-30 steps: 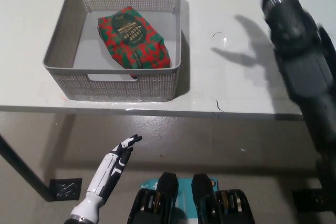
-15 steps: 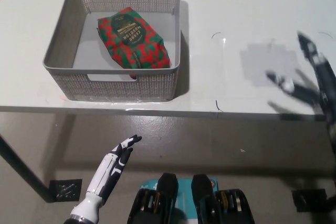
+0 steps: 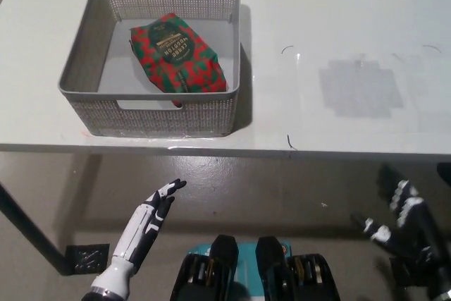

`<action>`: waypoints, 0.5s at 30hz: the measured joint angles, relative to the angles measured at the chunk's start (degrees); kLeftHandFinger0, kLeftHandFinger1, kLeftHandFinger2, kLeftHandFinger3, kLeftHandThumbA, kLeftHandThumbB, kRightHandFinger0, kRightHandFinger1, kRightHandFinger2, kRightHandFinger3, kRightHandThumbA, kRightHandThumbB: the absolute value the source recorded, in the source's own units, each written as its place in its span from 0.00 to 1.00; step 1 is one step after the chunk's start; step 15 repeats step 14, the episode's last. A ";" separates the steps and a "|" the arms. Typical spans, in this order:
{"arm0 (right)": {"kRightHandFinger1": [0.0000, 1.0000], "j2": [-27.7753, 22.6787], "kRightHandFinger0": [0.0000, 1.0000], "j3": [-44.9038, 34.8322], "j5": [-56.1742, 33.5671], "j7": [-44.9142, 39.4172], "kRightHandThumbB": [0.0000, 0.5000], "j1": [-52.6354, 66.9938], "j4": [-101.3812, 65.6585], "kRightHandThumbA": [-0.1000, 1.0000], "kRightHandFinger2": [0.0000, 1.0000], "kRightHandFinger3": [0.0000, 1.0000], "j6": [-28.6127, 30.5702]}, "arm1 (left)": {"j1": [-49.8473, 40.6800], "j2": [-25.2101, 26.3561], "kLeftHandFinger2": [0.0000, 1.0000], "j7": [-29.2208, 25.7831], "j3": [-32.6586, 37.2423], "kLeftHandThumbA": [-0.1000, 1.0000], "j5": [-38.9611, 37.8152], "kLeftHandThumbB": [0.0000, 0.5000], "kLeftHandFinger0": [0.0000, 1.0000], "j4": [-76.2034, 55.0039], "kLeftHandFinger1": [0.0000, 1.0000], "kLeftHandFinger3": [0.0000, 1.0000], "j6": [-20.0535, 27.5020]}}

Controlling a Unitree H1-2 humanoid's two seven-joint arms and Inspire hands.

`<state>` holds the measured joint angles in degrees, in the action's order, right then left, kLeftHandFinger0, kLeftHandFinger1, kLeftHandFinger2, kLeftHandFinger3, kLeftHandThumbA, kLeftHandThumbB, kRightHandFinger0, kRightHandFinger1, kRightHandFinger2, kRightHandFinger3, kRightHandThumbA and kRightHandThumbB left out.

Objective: Use the right hand to pick up a bag of coffee beans on the right hand side and place it into a container on the left hand side

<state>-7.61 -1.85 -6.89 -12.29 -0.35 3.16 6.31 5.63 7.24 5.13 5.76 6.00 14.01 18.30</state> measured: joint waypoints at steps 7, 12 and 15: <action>1.00 2.90 1.00 1.35 -4.18 -3.33 0.62 1.16 4.46 1.00 1.00 1.00 4.10 | 0.02 0.04 1.00 -0.01 -1.79 1.00 -0.43 0.37 1.00 -0.70 1.00 1.00 0.05; 1.00 2.72 1.00 1.33 -5.85 -4.24 0.61 0.72 6.30 1.00 1.00 1.00 5.80 | -0.29 -0.07 1.00 0.00 -2.36 1.00 -1.01 0.37 1.00 -1.06 1.00 1.00 0.05; 1.00 2.61 1.00 1.33 -6.08 -4.39 0.61 0.55 6.55 1.00 1.00 1.00 6.09 | -0.36 -0.13 1.00 0.00 -2.36 1.00 -1.08 0.37 1.00 -1.12 1.00 1.00 0.05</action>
